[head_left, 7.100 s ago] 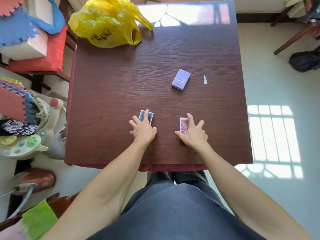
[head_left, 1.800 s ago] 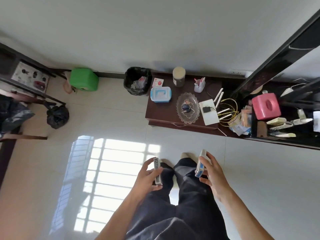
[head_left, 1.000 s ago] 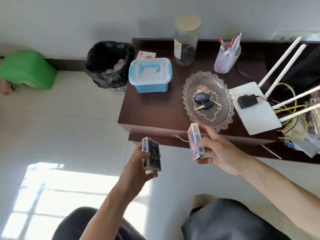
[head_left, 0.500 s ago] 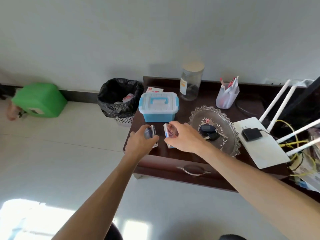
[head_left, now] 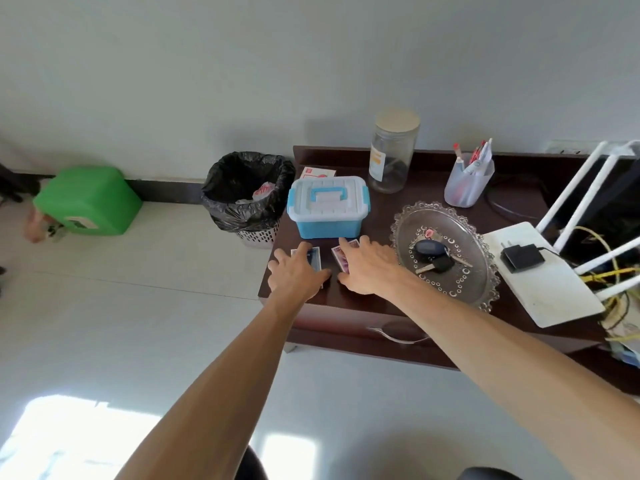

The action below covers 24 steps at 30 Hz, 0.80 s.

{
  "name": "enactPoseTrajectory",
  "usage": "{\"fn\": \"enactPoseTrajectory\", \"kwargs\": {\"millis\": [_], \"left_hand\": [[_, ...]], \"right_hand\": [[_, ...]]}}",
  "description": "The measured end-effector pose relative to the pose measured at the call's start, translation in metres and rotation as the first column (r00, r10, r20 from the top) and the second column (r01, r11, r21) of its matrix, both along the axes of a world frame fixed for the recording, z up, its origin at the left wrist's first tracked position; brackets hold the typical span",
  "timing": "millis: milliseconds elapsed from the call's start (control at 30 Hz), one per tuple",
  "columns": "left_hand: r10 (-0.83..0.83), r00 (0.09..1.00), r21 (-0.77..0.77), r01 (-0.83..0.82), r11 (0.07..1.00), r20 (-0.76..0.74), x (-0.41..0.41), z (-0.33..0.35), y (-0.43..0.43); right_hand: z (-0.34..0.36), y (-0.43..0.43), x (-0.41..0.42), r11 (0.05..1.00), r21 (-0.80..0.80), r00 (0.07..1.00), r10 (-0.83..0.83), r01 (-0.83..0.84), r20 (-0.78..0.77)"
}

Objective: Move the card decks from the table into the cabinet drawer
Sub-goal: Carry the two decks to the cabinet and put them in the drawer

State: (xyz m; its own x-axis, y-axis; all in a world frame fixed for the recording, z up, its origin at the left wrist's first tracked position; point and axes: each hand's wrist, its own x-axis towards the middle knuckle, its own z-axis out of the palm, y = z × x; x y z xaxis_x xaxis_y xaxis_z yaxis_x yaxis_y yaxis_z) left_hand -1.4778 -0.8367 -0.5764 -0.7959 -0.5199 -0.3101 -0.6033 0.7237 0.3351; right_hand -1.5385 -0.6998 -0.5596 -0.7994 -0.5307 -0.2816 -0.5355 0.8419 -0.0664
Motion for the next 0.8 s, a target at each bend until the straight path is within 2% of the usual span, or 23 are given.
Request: {"fn": "enactPoseTrajectory", "kwargs": {"millis": [100, 200, 300, 367, 467, 600, 700, 800], "left_hand": [[-0.083, 0.992, 0.079, 0.076, 0.994, 0.093, 0.001, 0.01, -0.007], [-0.073, 0.997, 0.175, 0.064, 0.982, 0.041, 0.007, 0.016, -0.023], [0.132, 0.979, 0.183, -0.102, 0.978, -0.158, 0.03, 0.009, -0.044], [0.272, 0.942, 0.296, -0.207, 0.932, -0.198, 0.048, -0.006, -0.055], [0.324, 0.924, 0.467, -0.199, 0.862, -0.204, 0.065, -0.029, -0.057], [0.408, 0.87, 0.615, -0.165, 0.771, -0.277, 0.076, -0.05, -0.056], [0.423, 0.852, 0.621, -0.156, 0.768, -0.309, 0.078, -0.059, -0.06], [0.43, 0.846, 0.597, -0.176, 0.783, -0.315, 0.078, -0.066, -0.063]], "right_hand": [[0.025, 0.015, 0.015, 0.986, -0.153, 0.997, -0.053, 0.061, 0.055], [0.052, 0.055, 0.038, 0.849, -0.478, 0.969, -0.144, 0.224, 0.2], [0.061, 0.119, 0.076, 0.609, -0.695, 0.92, -0.187, 0.383, 0.344], [0.04, 0.154, 0.102, 0.541, -0.686, 0.865, -0.197, 0.488, 0.461], [-0.024, 0.179, 0.125, 0.613, -0.569, 0.816, -0.245, 0.548, 0.523], [-0.086, 0.176, 0.127, 0.773, -0.498, 0.916, -0.28, 0.393, 0.288], [-0.106, 0.167, 0.118, 0.888, -0.409, 0.975, -0.163, 0.212, 0.152], [-0.115, 0.159, 0.112, 0.946, -0.307, 0.992, -0.085, 0.108, 0.089]]}}
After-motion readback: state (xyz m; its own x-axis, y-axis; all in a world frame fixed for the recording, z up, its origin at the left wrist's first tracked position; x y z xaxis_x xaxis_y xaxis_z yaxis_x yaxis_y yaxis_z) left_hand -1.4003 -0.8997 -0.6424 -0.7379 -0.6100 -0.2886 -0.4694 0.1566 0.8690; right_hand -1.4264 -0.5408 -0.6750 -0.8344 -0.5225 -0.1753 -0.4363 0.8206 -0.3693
